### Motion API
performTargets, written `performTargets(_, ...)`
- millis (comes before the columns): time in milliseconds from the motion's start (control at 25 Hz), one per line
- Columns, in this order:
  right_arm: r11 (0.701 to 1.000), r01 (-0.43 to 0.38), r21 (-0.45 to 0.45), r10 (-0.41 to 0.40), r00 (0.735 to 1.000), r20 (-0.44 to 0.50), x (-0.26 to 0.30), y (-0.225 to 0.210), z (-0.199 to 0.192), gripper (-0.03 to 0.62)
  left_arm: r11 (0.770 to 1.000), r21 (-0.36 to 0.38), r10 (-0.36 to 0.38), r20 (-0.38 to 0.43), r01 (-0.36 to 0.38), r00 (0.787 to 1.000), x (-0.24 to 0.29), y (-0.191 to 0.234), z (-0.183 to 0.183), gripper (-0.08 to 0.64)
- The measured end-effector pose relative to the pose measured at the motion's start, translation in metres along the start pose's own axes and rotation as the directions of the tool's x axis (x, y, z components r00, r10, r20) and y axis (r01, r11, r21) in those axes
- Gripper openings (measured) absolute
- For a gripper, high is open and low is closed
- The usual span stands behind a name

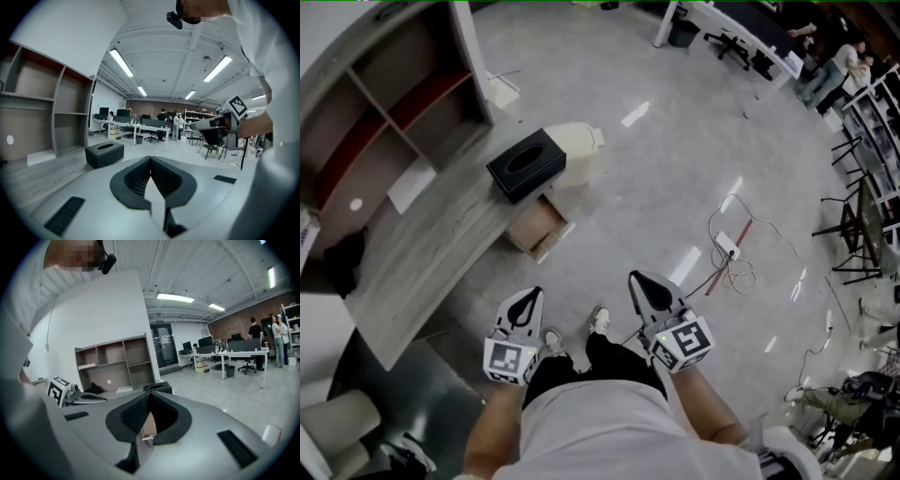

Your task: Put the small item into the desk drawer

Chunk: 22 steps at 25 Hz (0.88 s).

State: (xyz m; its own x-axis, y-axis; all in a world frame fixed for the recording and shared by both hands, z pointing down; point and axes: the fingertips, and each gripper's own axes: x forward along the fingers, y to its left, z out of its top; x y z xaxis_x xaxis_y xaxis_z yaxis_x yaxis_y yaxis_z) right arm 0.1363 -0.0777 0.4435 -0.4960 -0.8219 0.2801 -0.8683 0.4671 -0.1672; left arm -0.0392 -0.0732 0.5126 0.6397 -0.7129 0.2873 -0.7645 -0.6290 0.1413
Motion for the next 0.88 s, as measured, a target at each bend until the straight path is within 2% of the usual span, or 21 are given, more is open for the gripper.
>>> performTargets(200,0.998,-0.061,0.01,0.062,0.997,-0.041,0.035,-0.025,-0.018,0.023,0.996,0.01,0.092,-0.057,-0.091,0.994,0.038,0.021,-0.023,0.017)
performTargets(520,0.991,-0.126,0.033,0.129,0.984,-0.119,0.071,-0.042,-0.078,0.023,0.992,0.015,0.129,-0.159,-0.128,0.979,0.098,0.051,-0.091,0.018)
performTargets(600,0.99,-0.137,0.035,0.141,0.981,-0.135,0.074,-0.045,-0.092,0.023,0.991,0.033,0.133,-0.188,-0.129,0.973,0.109,0.054,-0.106,0.024)
performTargets(720,0.989,-0.144,0.038,0.148,0.977,-0.155,0.082,-0.052,-0.11,0.023,0.992,0.067,0.124,-0.243,-0.11,0.962,0.126,0.058,-0.128,0.098)
performTargets(880,0.988,-0.148,0.046,0.154,0.974,-0.167,0.093,-0.057,-0.131,0.023,0.989,0.133,0.11,-0.342,-0.068,0.933,0.151,0.066,-0.166,0.112)
